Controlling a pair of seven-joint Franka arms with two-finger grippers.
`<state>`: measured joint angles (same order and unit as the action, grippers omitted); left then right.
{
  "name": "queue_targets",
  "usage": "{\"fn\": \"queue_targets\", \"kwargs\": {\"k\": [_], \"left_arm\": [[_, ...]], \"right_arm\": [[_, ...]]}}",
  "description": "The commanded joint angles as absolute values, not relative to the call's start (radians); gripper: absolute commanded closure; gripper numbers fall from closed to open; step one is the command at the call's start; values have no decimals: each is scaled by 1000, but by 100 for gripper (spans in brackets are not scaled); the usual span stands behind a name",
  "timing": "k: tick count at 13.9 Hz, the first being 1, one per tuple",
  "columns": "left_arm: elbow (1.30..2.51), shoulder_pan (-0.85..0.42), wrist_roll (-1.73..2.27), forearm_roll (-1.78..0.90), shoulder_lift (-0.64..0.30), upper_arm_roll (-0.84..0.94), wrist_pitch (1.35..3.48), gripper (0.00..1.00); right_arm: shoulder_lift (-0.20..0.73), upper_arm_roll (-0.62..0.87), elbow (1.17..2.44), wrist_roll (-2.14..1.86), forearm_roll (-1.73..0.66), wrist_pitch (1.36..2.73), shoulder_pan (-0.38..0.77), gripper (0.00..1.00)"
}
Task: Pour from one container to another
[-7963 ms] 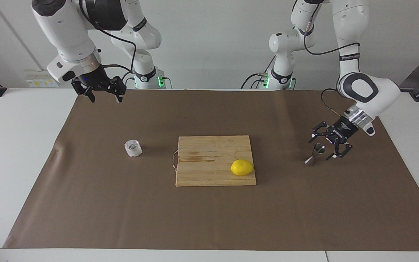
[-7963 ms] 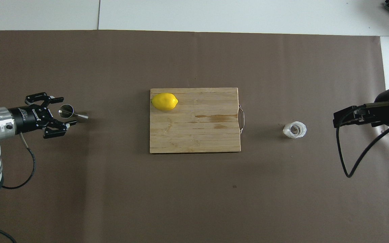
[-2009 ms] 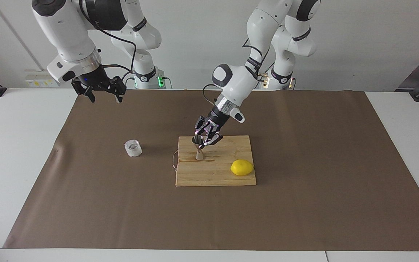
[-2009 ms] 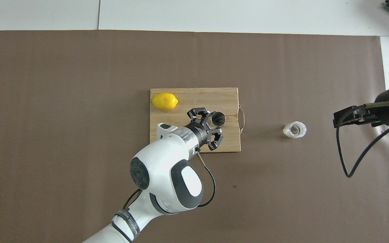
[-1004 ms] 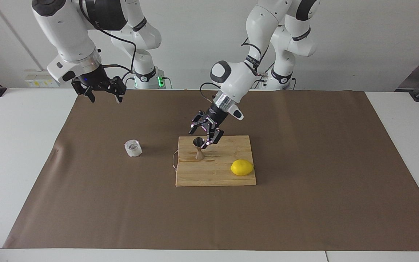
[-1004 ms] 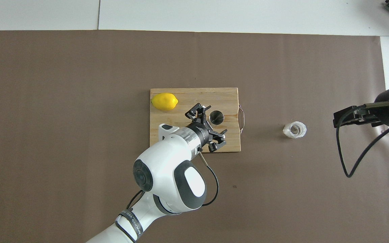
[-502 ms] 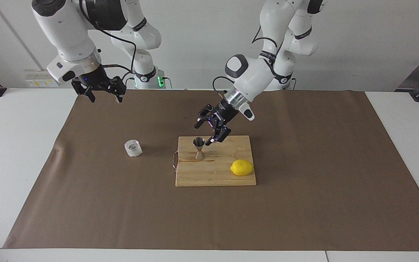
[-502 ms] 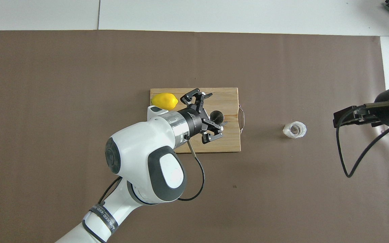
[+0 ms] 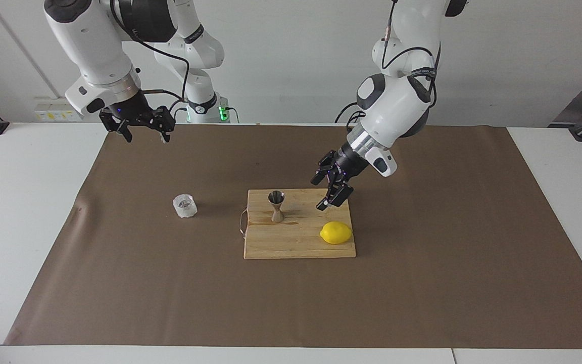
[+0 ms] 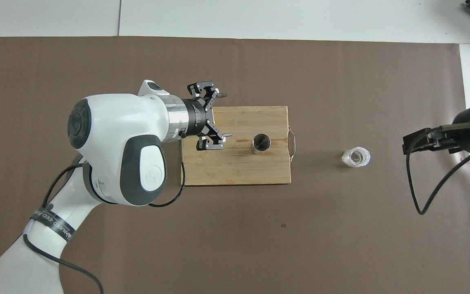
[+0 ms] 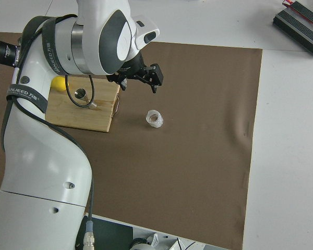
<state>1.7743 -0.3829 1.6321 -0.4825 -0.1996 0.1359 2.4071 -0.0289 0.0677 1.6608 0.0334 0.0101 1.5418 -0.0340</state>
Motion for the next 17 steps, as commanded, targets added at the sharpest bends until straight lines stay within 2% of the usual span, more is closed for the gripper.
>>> {"fn": "queue_targets", "kwargs": {"k": [1, 5, 11, 17], "left_arm": [[1721, -362, 1576, -274, -204, 138, 2335, 0], [1701, -327, 1262, -149, -198, 115, 2232, 0], [1703, -241, 506, -49, -176, 109, 2017, 0], [1703, -103, 94, -15, -120, 109, 1909, 0]], "right_arm": [[-52, 75, 1690, 41, -17, 1563, -51, 0], [-52, 75, 1690, 41, -17, 1563, -51, 0], [-51, 68, 1689, 40, -17, 1565, -52, 0], [-49, 69, 1693, 2, -17, 1604, -41, 0]]}}
